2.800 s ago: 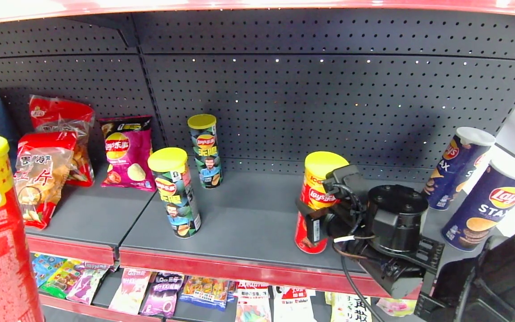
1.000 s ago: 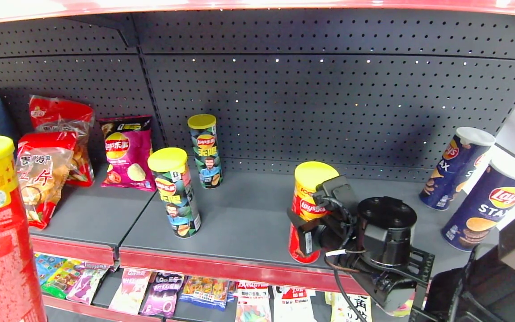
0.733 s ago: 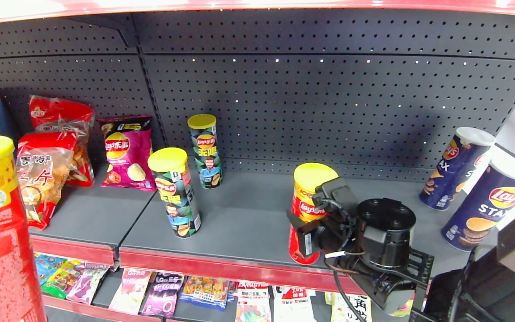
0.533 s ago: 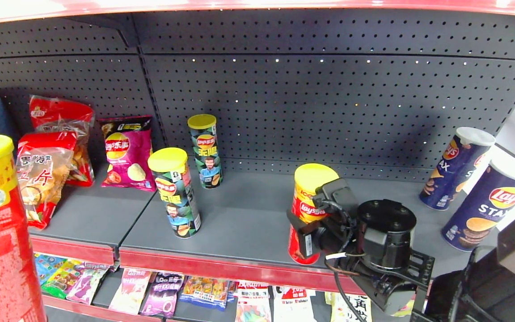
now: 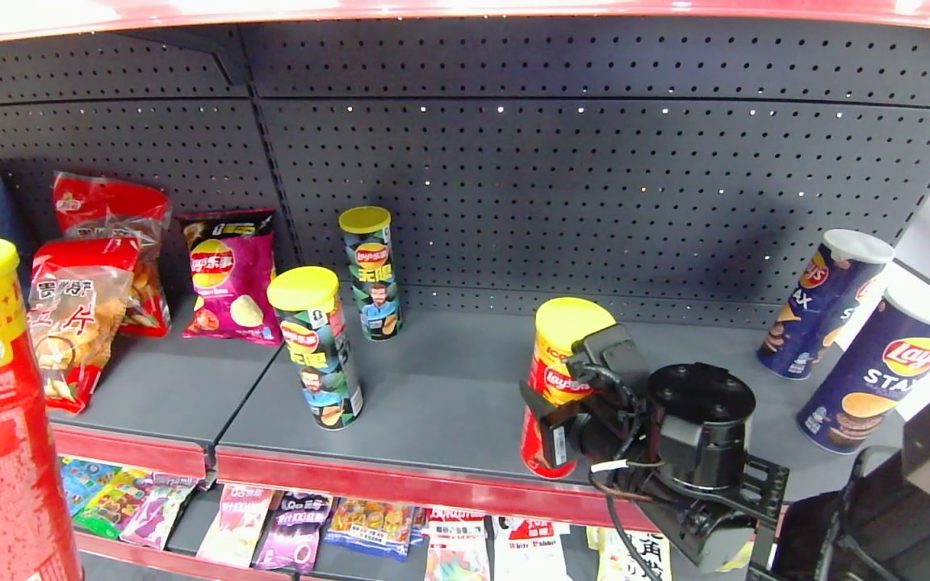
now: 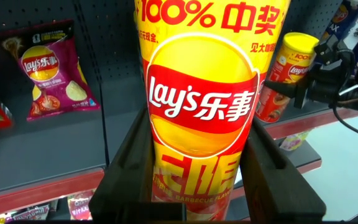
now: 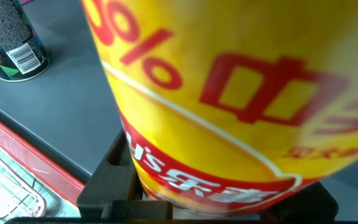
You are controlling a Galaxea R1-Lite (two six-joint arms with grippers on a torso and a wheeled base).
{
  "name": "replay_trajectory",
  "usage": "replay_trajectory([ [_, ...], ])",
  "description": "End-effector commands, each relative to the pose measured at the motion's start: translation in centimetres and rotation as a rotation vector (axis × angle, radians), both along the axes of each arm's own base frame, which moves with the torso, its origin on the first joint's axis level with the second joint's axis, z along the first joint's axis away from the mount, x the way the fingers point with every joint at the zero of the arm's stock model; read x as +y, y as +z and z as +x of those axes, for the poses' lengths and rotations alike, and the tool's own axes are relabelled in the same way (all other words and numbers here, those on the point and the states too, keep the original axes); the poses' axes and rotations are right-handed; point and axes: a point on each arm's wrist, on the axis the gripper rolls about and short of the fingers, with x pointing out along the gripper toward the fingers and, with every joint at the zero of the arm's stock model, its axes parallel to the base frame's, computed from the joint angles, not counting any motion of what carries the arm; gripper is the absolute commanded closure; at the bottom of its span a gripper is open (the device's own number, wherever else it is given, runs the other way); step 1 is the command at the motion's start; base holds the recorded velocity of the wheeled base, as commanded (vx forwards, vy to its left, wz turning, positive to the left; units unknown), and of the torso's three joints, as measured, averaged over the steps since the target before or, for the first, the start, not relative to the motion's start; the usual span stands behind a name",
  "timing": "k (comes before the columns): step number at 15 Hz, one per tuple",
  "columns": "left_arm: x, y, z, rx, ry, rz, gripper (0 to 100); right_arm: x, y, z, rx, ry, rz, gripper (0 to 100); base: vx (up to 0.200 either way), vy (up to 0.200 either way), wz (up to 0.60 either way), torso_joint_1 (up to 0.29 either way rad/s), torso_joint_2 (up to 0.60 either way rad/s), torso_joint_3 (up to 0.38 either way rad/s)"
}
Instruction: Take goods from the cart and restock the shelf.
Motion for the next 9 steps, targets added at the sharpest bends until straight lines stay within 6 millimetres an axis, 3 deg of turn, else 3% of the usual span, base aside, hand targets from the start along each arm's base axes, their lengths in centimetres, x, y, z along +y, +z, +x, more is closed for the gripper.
replay_trajectory([
  [1, 0.00, 0.01, -0.02, -0.001, 0.001, 0.000, 100, 0.04, -0.06, -0.04, 0.001, 0.002, -0.005, 100, 0.000, 0.000, 0.00, 0.000, 0.00, 0.000],
  [2, 0.00, 0.01, -0.06, -0.003, 0.001, 0.000, 100, 0.00, -0.12, -0.08, 0.001, 0.002, -0.012, 100, 0.000, 0.000, 0.00, 0.000, 0.00, 0.000],
  [3, 0.00, 0.01, -0.06, -0.003, 0.001, 0.000, 100, 0.00, -0.10, -0.07, -0.001, 0.003, -0.015, 0, 0.000, 0.000, 0.00, 0.000, 0.00, 0.000],
  [9, -0.01, 0.02, -0.10, -0.003, 0.001, -0.001, 100, 0.71, 0.10, -0.77, -0.007, 0.035, -0.011, 0, 0.000, 0.000, 0.00, 0.000, 0.00, 0.000],
])
